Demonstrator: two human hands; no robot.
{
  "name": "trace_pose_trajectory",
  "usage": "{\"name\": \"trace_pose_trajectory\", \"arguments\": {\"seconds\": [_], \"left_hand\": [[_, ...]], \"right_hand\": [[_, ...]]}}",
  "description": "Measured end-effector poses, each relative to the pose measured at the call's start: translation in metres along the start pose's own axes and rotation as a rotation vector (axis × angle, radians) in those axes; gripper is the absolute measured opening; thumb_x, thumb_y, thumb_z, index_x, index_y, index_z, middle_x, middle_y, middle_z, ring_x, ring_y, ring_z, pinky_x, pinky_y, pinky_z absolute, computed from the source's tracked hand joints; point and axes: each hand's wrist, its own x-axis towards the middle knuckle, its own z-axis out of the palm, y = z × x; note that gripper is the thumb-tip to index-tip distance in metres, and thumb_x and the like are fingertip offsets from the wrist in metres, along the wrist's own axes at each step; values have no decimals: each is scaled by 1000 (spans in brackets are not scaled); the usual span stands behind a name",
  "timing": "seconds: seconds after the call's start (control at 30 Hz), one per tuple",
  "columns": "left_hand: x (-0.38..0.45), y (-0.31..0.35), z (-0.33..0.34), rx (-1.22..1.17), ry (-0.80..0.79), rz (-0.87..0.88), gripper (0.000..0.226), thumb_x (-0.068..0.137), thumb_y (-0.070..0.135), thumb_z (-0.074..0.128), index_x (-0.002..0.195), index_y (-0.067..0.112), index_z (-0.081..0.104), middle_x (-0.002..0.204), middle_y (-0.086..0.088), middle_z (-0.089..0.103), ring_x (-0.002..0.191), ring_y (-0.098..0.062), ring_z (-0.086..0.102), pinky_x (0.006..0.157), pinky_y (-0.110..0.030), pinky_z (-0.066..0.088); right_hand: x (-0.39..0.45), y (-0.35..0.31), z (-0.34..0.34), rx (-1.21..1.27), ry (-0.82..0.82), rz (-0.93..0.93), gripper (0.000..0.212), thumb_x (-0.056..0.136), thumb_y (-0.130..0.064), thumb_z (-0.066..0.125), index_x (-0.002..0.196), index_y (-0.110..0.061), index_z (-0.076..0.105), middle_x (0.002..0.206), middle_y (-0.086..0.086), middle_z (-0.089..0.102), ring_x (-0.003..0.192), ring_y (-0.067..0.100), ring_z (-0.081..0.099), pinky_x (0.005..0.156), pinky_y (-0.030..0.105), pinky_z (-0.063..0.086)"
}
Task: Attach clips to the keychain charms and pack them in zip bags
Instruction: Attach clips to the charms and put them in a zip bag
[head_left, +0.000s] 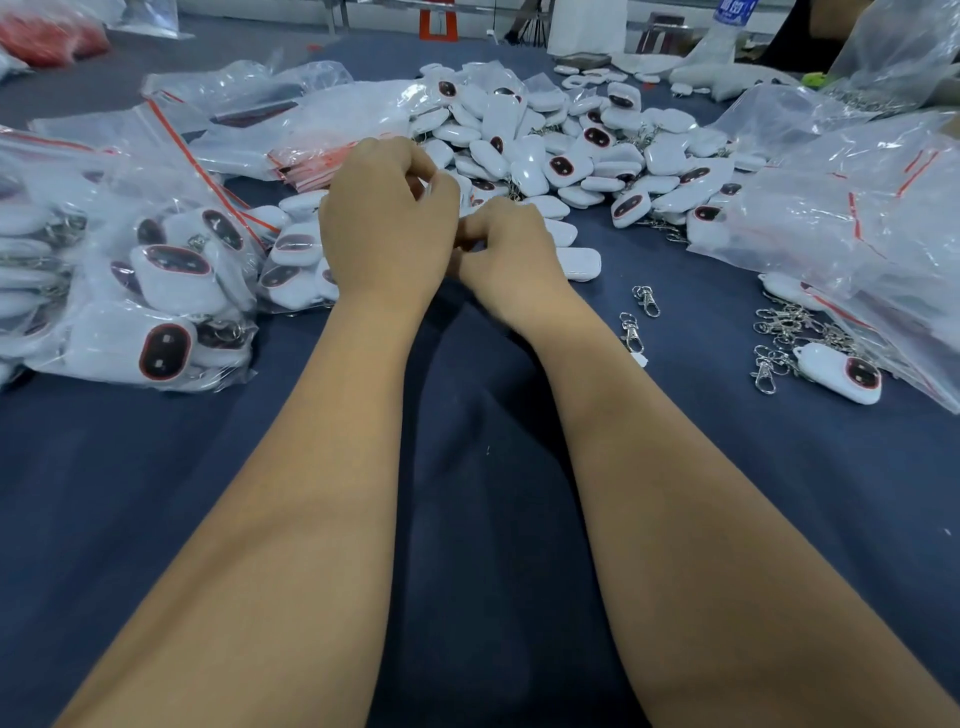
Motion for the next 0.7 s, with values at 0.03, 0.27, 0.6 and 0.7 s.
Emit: {"name": "trace_pose_trajectory", "arguments": {"seconds": [0.03,0.27,0.6,0.7], "left_hand": [[-1,0,0,-2,-2,-8,9,78,29,51,77,25,60,86,6,60,81,-11,50,72,-27,37],[-3,-1,1,-26,-40,-46,13,78,25,53,79,21,64,83,5,63,81,-15,56,70,-30,43],[-7,9,5,-61,-71,114,22,89,24,51,97,13,69,103,-2,61,106,-24,52,90,-27,39],[-14,18,5,-342,-134,100,16,88,12,53,91,17,67,98,8,59,102,-13,56,81,-13,41]], "right_hand": [[-1,-2,0,-21,-15,-24,44,81,-18,63,41,-34,56,51,-9,37,69,17,36,65,26,30],[-1,4,4,-322,252,29,13,81,-13,52,93,-20,52,103,6,60,101,29,50,87,40,36],[-1,17,-3,-528,256,313,33,85,-6,45,116,-15,51,130,10,43,117,30,38,87,38,26],[1,18,-5,-397,299,266,33,90,-5,41,120,-14,51,128,10,50,117,30,44,84,34,30]]}}
